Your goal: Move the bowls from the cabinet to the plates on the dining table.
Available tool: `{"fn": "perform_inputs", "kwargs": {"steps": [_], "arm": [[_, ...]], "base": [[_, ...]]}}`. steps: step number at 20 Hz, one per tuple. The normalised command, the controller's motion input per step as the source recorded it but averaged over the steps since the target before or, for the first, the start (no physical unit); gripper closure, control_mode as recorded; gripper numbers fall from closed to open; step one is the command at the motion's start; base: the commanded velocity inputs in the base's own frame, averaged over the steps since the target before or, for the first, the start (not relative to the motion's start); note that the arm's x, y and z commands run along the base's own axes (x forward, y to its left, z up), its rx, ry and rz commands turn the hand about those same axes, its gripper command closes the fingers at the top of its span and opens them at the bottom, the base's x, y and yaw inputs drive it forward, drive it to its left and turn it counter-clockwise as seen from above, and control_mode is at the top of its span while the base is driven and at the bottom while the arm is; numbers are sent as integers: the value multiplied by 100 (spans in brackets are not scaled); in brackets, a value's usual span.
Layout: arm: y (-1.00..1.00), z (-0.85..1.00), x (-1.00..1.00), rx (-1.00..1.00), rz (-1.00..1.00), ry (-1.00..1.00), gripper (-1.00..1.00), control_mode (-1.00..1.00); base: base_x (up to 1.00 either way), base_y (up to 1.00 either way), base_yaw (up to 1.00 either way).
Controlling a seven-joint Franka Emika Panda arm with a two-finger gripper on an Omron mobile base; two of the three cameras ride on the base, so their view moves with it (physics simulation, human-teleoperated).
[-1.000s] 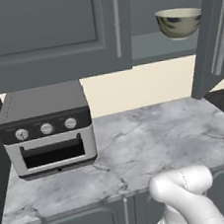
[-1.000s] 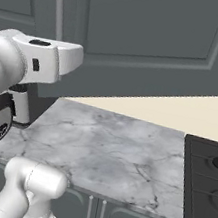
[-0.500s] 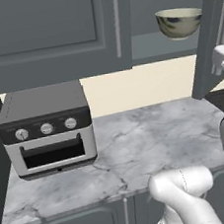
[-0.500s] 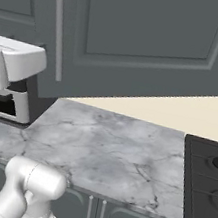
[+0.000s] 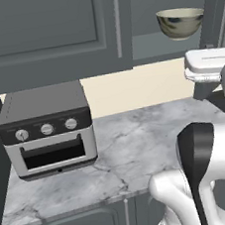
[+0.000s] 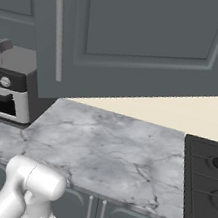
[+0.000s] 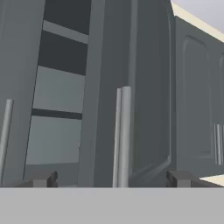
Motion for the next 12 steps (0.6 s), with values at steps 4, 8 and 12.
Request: {"fn": "perform_inputs", "kwargs": {"steps": [4, 8, 12], "arm": [[37, -7, 7, -4, -19, -2, -100, -100], [27, -9, 26, -5, -19, 0, -100, -100], [18, -3, 20, -2, -14, -7, -100, -100]], "base": [[0, 0, 0], [0, 0, 0], [0, 0, 0]]}}
